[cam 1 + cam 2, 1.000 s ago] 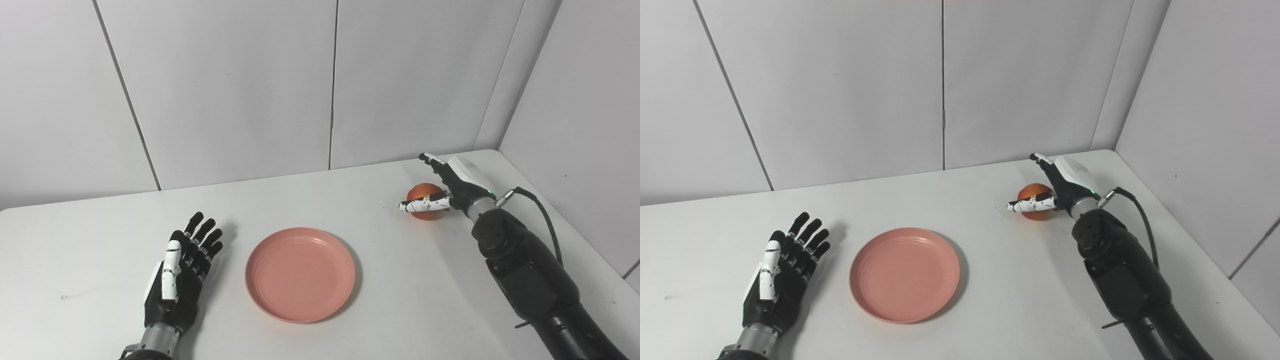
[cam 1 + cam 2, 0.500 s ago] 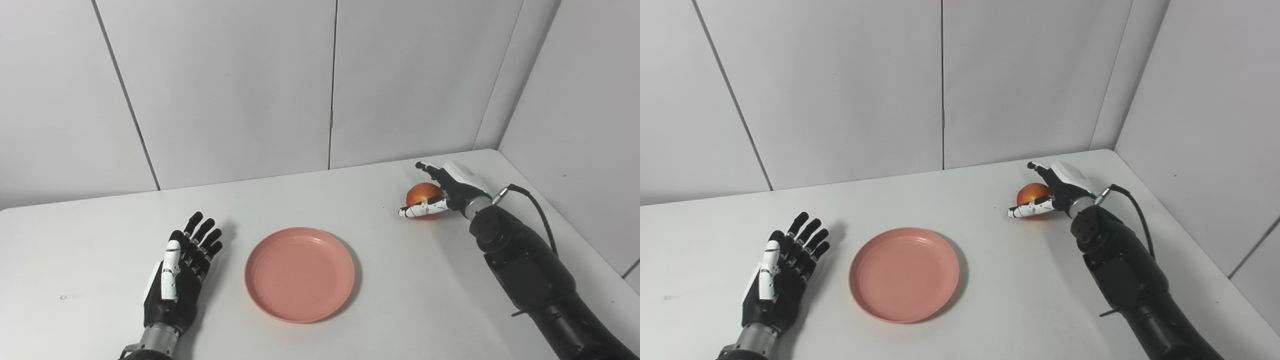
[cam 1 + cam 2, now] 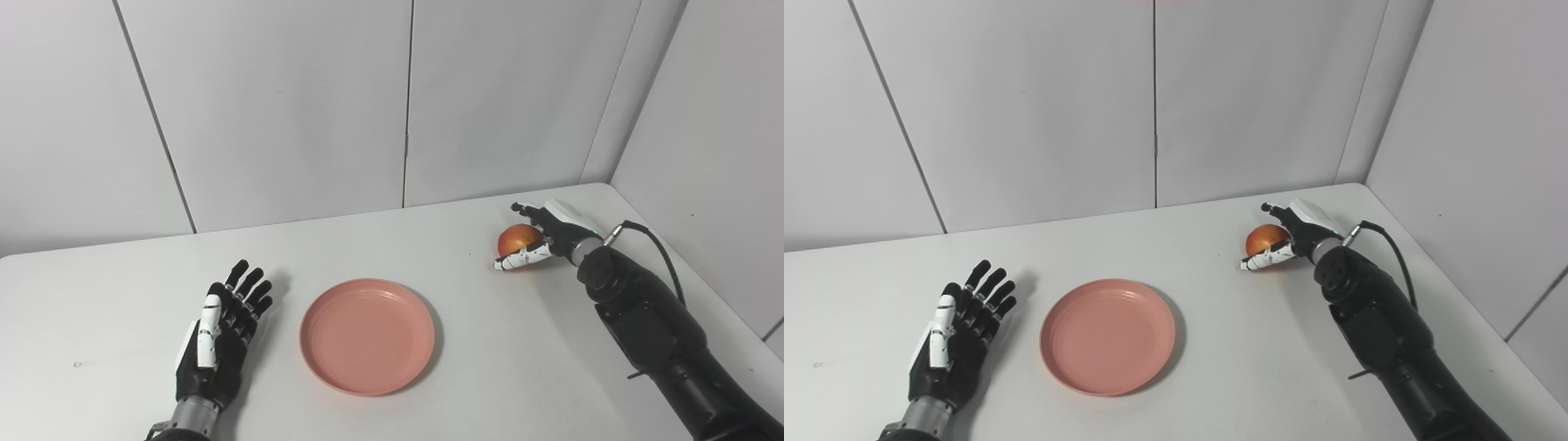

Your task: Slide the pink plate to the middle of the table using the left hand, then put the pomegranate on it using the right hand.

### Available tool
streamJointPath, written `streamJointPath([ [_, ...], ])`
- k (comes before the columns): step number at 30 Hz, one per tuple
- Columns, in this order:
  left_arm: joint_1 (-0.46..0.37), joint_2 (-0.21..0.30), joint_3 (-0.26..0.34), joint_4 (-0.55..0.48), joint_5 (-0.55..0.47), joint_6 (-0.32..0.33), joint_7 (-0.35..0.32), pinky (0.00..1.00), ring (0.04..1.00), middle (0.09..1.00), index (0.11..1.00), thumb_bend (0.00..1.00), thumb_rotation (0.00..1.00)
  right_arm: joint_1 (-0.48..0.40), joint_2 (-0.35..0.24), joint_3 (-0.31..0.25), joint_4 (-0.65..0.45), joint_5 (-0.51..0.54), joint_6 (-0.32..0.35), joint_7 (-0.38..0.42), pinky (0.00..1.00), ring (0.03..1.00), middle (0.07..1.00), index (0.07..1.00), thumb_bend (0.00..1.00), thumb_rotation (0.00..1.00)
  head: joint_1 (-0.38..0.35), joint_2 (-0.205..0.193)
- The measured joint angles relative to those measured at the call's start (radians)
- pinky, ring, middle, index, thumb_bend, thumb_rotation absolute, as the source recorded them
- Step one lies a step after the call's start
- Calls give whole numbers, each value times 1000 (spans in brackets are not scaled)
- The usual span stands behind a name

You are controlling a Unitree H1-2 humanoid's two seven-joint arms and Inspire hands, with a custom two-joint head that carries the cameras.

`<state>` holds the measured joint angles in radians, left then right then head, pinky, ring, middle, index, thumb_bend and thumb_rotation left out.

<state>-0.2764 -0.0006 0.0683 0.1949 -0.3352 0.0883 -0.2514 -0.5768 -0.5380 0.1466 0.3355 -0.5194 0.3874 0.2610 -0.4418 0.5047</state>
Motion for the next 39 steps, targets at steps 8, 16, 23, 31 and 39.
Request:
streamJointPath([
  [8, 1, 0, 0, -3, 0, 3, 1, 938, 914, 926, 916, 392, 1000, -3, -3, 10, 8, -2, 9, 8, 776, 839, 863, 852, 985, 249, 5, 5],
  [16, 1, 0, 0, -3, 0, 4, 1, 935, 914, 926, 914, 395, 1000, -5, -10, 15, 10, -7, 7, 4, 633, 671, 712, 690, 870, 99, 6, 8],
  [23, 1, 0, 0, -4, 0, 6, 1, 939, 918, 928, 918, 389, 1000, -24, -12, 18, 53, -4, -13, -15, 463, 490, 547, 504, 547, 128, 8, 8],
  [31, 2, 0, -1, -5, 2, 6, 5, 936, 915, 926, 917, 393, 1000, -23, -9, 17, 82, 23, -49, -57, 401, 443, 514, 488, 517, 130, 14, 8],
  [39, 2, -2, -4, -6, 4, 6, 7, 928, 910, 921, 913, 401, 1000, -2, -5, -9, 68, 55, -50, -81, 396, 448, 510, 489, 516, 131, 26, 6],
])
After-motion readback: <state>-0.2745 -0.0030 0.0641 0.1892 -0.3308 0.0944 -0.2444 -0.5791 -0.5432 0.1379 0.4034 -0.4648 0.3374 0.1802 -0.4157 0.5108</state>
